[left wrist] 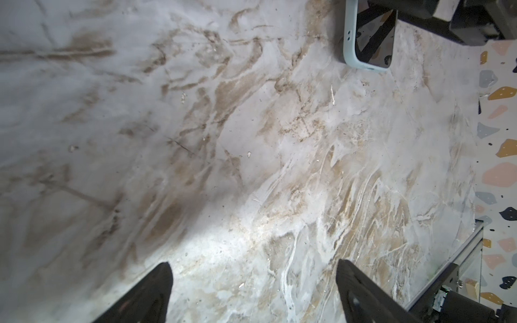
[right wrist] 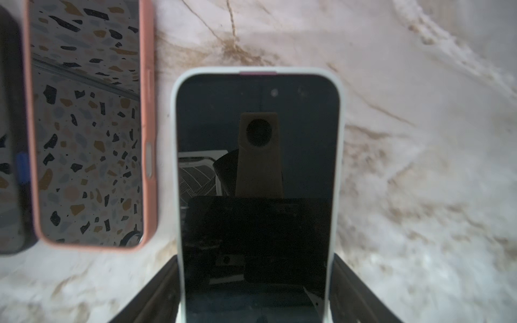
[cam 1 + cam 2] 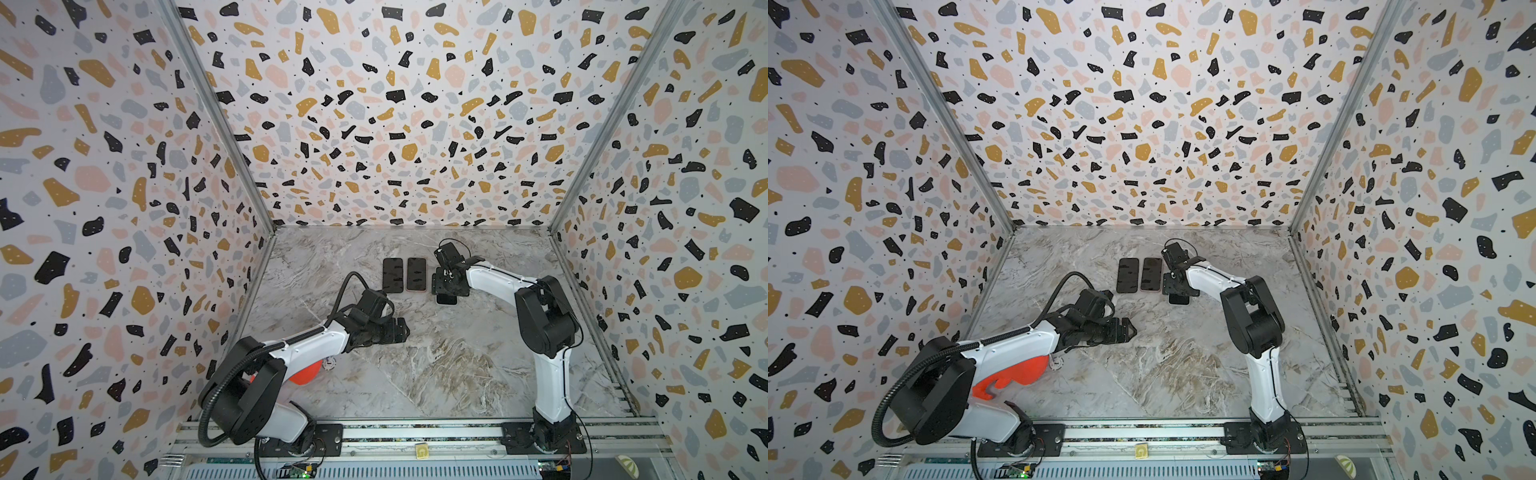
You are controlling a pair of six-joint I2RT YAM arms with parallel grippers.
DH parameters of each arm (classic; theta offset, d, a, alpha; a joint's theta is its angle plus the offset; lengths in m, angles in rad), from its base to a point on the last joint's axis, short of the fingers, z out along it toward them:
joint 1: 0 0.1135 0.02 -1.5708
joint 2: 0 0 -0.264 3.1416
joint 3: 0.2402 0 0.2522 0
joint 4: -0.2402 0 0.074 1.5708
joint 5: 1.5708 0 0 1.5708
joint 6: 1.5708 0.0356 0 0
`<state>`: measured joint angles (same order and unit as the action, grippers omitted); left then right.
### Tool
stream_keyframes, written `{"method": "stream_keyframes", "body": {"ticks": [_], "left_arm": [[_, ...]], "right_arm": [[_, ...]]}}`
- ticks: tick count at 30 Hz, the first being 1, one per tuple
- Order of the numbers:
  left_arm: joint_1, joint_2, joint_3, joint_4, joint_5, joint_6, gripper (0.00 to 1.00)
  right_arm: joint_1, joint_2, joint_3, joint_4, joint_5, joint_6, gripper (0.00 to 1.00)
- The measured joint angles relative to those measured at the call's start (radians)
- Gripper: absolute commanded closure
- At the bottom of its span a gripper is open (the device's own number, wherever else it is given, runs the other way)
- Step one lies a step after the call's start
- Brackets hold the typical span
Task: Put the phone into the phone case
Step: 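Carry the cased phone with the right gripper beside the pink-cased phone and lower it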
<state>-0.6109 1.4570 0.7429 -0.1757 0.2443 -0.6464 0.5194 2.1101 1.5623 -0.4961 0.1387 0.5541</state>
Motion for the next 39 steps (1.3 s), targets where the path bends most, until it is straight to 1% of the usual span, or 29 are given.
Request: {"method": "stream_keyframes", "body": {"ticks": [11,17,24,32,39], "left_arm": [[0.016,0.042,0.002,-0.001,0.008,0.008,0.08],[0.022,0.042,0.003,-0.001,0.009,0.009,0.08],[0.024,0.042,0.004,0.000,0.013,0.013,0.08],[0.027,0.042,0.004,0.000,0.020,0.023,0.08],[0.027,0.042,0.006,-0.003,0.019,0.027,0.08]], "right_arm": [[-0.037,0.172,0.252,-0.066,-0.018,-0.043,0.36],[-0.042,0.228,0.345,-0.106,-0.023,-0.052,0.36],[-0.043,0.233,0.356,-0.122,-0.026,-0.051,0.31],[-0.043,0.233,0.356,-0.124,-0.029,-0.051,0.20],[-0.043,0.233,0.357,-0.124,-0.036,-0.051,0.16]]}}
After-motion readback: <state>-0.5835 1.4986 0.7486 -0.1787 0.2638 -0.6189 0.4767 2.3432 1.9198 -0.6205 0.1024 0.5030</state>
